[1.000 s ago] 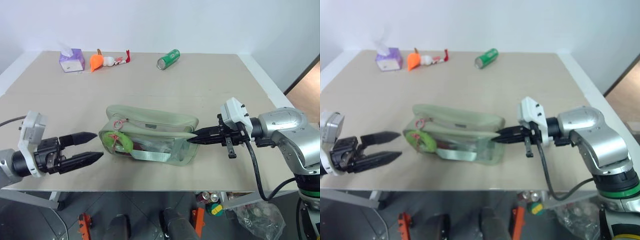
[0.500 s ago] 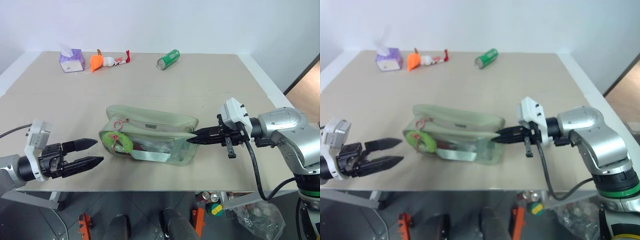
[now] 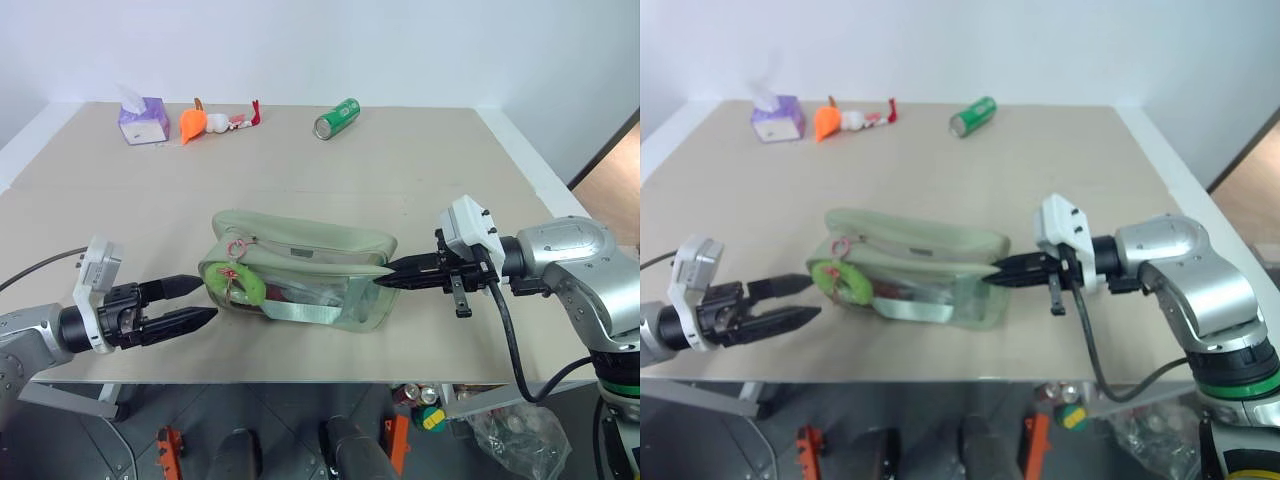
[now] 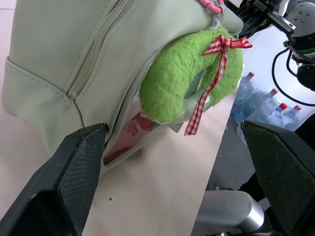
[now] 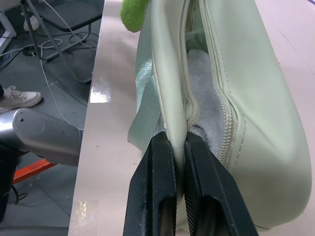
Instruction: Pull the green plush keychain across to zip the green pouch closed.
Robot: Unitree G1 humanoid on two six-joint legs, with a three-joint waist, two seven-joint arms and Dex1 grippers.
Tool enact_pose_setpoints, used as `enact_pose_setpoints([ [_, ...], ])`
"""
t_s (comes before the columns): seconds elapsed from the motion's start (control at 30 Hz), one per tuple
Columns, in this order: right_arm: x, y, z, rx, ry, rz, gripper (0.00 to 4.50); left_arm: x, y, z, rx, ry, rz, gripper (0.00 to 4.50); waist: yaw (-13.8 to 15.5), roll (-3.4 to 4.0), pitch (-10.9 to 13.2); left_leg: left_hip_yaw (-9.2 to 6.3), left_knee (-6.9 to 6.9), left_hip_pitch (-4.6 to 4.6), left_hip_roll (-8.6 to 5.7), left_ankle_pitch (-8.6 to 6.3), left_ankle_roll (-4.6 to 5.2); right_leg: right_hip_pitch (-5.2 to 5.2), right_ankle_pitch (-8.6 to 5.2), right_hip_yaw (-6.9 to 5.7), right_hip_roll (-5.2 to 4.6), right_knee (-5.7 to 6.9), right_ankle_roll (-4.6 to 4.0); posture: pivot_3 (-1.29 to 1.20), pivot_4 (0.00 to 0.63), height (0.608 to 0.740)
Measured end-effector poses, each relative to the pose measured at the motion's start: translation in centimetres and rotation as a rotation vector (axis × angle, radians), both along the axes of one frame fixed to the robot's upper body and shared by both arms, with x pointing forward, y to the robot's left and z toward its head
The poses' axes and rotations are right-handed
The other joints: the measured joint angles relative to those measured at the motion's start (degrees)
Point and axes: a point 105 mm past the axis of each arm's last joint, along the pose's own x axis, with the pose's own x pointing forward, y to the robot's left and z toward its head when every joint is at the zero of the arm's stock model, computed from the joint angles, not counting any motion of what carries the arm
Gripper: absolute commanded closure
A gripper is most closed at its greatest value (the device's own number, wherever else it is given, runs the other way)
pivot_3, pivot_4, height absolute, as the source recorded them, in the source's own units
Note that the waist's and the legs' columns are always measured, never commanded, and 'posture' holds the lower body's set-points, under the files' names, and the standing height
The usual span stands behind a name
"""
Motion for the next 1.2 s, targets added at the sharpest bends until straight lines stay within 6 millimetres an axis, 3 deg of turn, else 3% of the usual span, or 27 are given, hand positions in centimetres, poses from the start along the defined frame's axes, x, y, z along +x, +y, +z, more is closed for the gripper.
enact_pose_setpoints([
  [0.37, -0.1, -0.1, 0.0, -0.005, 0.0, 0.003, 4.47, -1.5, 2.2, 0.4, 0.019, 0.045, 0.03, 0.0, 0.0, 0.01, 0.0, 0.03, -0.03, -0.01, -0.02, 0.0, 0.0, -0.04, -0.02, 0.0, -0.06, -0.03, -0.03, 0.0, 0.15, 0.74],
  [0.73, 0.0, -0.1, 0.1, -0.01, -0.007, 0.006, 4.47, -1.2, -1.2, 0.2, -0.06, 0.042, -0.027, 0.0, 0.0, 0.0, 0.0, 0.02, -0.04, -0.04, -0.02, 0.0, 0.0, -0.03, -0.02, -0.01, -0.04, -0.05, -0.01, 0.0, 0.15, 0.74],
  [1.2, 0.1, 0.0, 0.2, -0.006, -0.015, -0.009, 4.47, 1.6, -1.6, 1.1, -0.077, 0.0, 0.015, 0.0, 0.0, 0.0, 0.0, 0.01, -0.03, -0.03, -0.04, 0.0, 0.0, 0.0, -0.01, 0.0, -0.03, -0.05, 0.01, 0.0, 0.15, 0.74],
])
